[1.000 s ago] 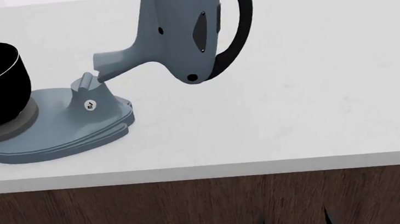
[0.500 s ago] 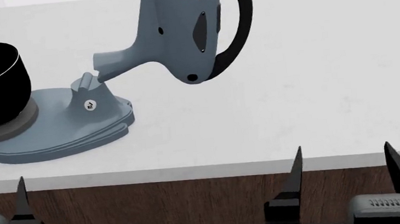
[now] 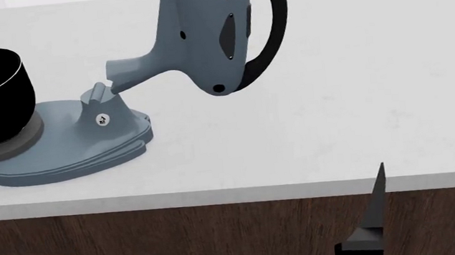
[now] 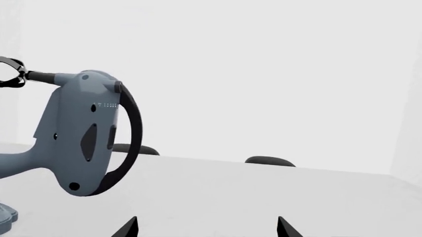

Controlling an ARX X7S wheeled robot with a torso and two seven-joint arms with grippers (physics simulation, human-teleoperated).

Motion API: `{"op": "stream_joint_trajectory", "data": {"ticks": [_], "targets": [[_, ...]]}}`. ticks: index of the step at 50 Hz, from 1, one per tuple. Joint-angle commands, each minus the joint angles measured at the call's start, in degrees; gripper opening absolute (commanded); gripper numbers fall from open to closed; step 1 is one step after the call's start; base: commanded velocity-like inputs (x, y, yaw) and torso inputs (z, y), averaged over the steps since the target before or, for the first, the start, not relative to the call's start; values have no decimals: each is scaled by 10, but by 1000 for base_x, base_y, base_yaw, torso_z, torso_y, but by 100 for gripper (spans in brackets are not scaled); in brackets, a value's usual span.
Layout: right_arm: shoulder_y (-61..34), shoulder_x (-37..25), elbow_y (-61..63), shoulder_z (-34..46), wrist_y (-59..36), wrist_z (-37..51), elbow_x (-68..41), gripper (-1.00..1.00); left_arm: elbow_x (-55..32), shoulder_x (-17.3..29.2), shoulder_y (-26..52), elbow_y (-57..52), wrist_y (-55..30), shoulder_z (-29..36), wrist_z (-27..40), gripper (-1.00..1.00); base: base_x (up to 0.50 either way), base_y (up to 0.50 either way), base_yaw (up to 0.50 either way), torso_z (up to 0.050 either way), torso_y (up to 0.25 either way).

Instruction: Close the stand mixer head.

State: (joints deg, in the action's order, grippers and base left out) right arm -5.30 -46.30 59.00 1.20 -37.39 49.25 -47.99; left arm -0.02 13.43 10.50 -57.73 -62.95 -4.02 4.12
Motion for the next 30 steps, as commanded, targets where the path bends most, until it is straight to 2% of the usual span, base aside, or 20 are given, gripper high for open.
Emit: {"op": "stream_joint_trajectory", "data": {"ticks": [1, 16, 21, 30], "targets": [[-22, -51, 6, 37, 20, 55, -51, 100, -9, -2, -7, -12, 9, -13, -30, 100, 0, 0, 0, 31, 12], [-37, -57, -5, 67, 23, 62, -57, 100, -20, -7, -14, -4, 17, -24, -30, 100, 0, 0, 0, 50, 73], [-43, -73, 2, 88, 3, 65, -37, 100, -23, -8, -8, -10, 4, -31, -28, 100, 37, 0, 0, 5, 0], [-22, -78, -12, 80, 24, 76, -49, 100, -30, -7, -10, -13, -4, -37, -26, 100, 374, 0, 0, 0, 0]]}}
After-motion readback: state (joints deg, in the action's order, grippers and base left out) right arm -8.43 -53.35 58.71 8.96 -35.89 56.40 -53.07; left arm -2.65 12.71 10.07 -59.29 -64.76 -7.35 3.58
